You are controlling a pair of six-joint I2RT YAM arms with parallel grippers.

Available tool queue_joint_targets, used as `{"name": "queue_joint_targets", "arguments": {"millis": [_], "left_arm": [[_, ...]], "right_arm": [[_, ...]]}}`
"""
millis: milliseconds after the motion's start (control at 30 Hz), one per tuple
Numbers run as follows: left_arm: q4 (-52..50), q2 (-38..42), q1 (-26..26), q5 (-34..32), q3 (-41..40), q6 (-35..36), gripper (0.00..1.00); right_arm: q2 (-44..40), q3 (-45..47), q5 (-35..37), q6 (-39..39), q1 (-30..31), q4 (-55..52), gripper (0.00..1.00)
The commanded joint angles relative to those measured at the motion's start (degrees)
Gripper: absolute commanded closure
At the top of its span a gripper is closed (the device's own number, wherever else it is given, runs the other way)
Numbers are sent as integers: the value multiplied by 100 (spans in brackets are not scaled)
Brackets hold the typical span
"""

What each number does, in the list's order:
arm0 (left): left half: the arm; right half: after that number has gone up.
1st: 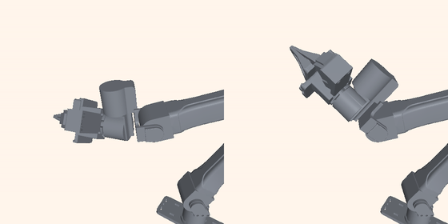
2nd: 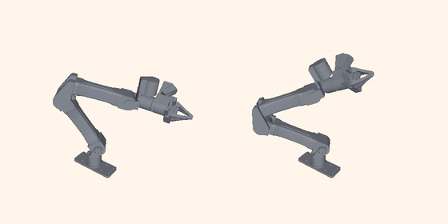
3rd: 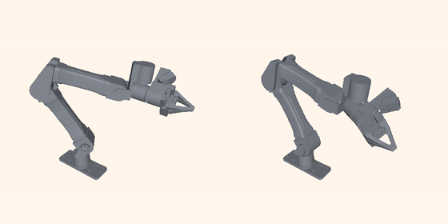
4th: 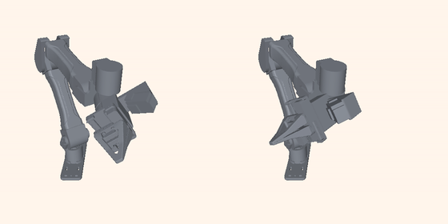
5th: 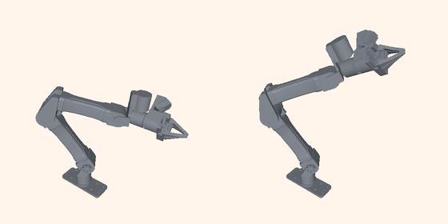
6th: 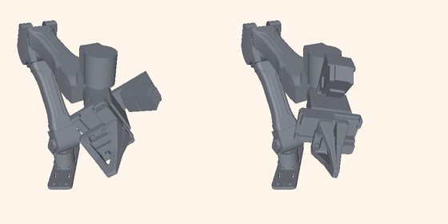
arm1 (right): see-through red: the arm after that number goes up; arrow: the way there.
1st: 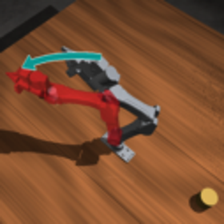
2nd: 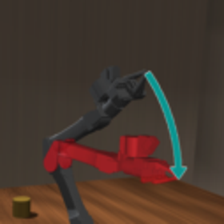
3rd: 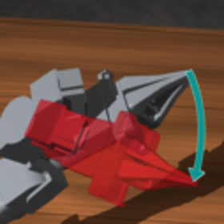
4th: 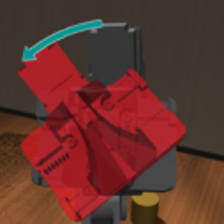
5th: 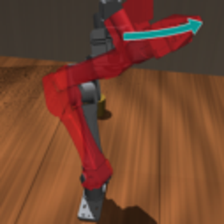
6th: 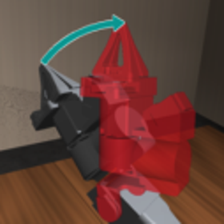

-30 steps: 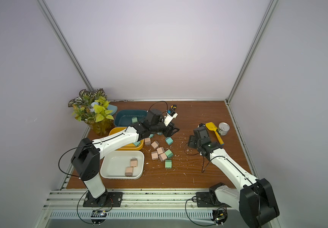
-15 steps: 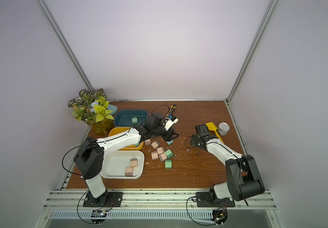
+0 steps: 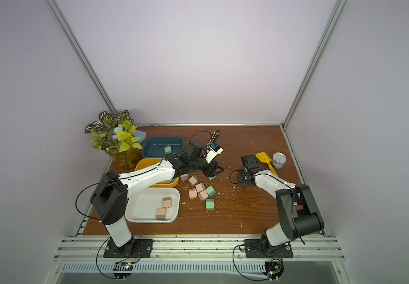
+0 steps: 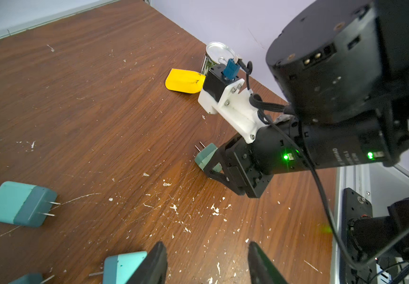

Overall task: Place the plugs by color into the storage box
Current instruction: Pick up the plug from the center of the board, then place the plug in the storage box.

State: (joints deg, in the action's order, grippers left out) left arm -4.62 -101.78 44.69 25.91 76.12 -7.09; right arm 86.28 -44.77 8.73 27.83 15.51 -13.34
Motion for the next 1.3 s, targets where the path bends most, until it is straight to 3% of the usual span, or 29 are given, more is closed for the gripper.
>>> {"name": "queue_joint_targets", "arguments": {"millis": [0, 167, 633, 1000, 1267], "left_arm": [[-27, 270, 93, 64, 44, -37, 45], [58, 340, 127, -100, -45, -22, 45], [354, 465, 142, -282, -282, -311, 47], [-329, 1055, 37, -481, -662, 198, 54], [-209, 1964, -1235, -272, -1401, -331, 57]], "right_arm": [[-351, -152, 200, -69, -17, -112, 63], [-954, -12, 54, 14, 14, -99, 64], [-2490, 401, -1189, 336, 430, 376, 65], [-1975, -98, -1540, 227, 1027, 605, 67], [-758, -1265, -1628, -26, 1663, 754, 67]]}}
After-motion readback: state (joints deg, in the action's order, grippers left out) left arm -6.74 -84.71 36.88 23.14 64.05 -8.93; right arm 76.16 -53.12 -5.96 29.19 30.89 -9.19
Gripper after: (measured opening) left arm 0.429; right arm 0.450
